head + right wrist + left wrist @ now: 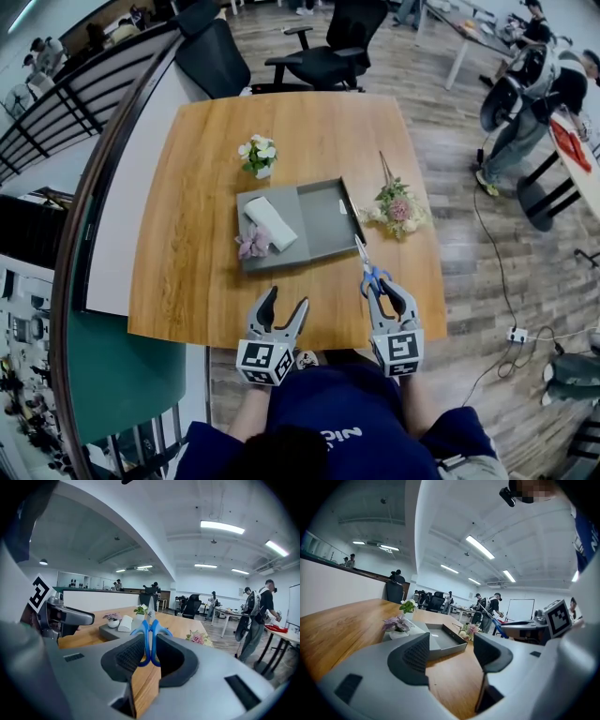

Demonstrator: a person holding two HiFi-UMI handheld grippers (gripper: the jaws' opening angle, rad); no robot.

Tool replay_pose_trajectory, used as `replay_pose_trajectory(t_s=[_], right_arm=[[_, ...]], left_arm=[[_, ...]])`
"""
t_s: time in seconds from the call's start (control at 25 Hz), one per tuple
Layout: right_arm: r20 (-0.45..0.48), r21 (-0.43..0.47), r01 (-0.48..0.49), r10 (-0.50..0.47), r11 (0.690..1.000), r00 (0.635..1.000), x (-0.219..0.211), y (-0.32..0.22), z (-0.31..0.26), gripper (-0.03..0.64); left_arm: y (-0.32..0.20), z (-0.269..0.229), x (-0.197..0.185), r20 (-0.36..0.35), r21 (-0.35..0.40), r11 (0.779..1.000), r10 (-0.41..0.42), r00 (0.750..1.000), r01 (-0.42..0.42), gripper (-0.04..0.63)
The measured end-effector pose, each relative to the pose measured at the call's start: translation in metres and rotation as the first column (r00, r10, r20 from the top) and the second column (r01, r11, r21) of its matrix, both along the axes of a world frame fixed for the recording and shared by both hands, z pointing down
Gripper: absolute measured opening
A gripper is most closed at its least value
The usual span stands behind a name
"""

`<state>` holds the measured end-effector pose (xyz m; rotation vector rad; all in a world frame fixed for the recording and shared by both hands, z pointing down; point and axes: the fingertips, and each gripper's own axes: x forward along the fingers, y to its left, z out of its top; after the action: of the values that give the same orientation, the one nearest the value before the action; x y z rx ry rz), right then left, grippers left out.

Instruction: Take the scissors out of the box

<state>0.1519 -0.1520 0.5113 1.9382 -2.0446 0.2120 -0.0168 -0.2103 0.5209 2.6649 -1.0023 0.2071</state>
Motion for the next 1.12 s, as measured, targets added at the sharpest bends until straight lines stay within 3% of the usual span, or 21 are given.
replay_pose_trajectory(t_s=[0.2, 0.36, 0.64, 1.12], right_arm=[[0.004, 0.006, 0.005, -0.005, 1.0, 1.0, -0.003, 0.004, -0.002, 0.094], [0.0, 0.01, 0.012, -0.012, 1.0, 1.0, -0.006, 0.006, -0.001, 0.094], [0.008, 0.022, 0.014, -0.014, 1.0, 1.0, -0.008, 0.009, -0.002, 0.094], [0.0, 0.022, 0.014, -0.014, 1.0, 1.0, -0.008, 0.006, 0.0, 0.092]], left_arm=[[0.008, -0.004, -0.003, 0.028, 0.037, 0.999, -0.011, 1.0, 0.01, 0.157], [0.011, -0.007, -0.006, 0.021, 0.048, 0.999, -0.015, 1.0, 0.014, 0.004], [0.018, -0.013, 0.001, 0.005, 0.051, 0.998, 0.029, 1.0, -0.029, 0.003], [0.016, -0.012, -0.002, 0.015, 0.062, 0.998, -0.002, 1.0, 0.002, 0.003]])
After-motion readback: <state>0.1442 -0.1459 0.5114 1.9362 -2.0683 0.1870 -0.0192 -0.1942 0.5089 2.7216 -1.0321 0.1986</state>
